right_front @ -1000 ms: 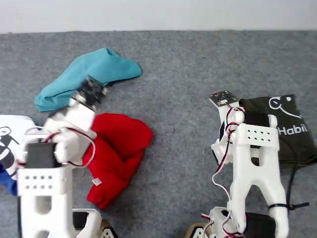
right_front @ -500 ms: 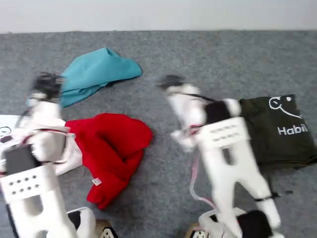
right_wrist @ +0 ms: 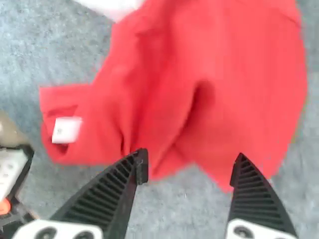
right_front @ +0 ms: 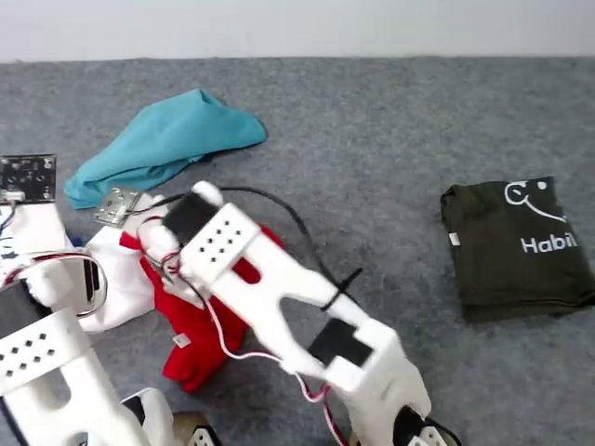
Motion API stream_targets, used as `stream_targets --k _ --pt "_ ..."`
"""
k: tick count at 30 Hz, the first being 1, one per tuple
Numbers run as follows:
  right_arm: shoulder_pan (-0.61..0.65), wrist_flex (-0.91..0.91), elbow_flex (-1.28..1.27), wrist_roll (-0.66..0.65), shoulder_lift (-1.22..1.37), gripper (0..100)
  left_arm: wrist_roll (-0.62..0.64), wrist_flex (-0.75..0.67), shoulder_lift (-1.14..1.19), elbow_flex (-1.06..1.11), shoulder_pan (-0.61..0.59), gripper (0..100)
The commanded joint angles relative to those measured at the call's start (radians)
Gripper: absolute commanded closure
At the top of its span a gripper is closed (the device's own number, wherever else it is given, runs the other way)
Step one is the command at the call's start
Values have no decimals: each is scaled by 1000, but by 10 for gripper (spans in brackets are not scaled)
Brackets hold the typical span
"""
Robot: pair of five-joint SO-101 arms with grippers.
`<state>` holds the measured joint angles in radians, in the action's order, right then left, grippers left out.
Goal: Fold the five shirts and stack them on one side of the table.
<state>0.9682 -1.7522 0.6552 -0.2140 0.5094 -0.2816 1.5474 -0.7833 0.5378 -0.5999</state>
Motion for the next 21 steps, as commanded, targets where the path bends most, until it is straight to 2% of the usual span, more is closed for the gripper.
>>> stream_targets --k 1,8,14,21 --pt "31 -41 78 11 36 725 11 -20 6 -31 -72 882" --pt "36 -7 78 -5 145 736 11 -17 114 -28 -95 882" --pt "22 7 80 -81 225 952 11 -15 141 -30 -95 882" --pt "-64 -38 75 -84 234 961 11 -14 146 -27 -63 882"
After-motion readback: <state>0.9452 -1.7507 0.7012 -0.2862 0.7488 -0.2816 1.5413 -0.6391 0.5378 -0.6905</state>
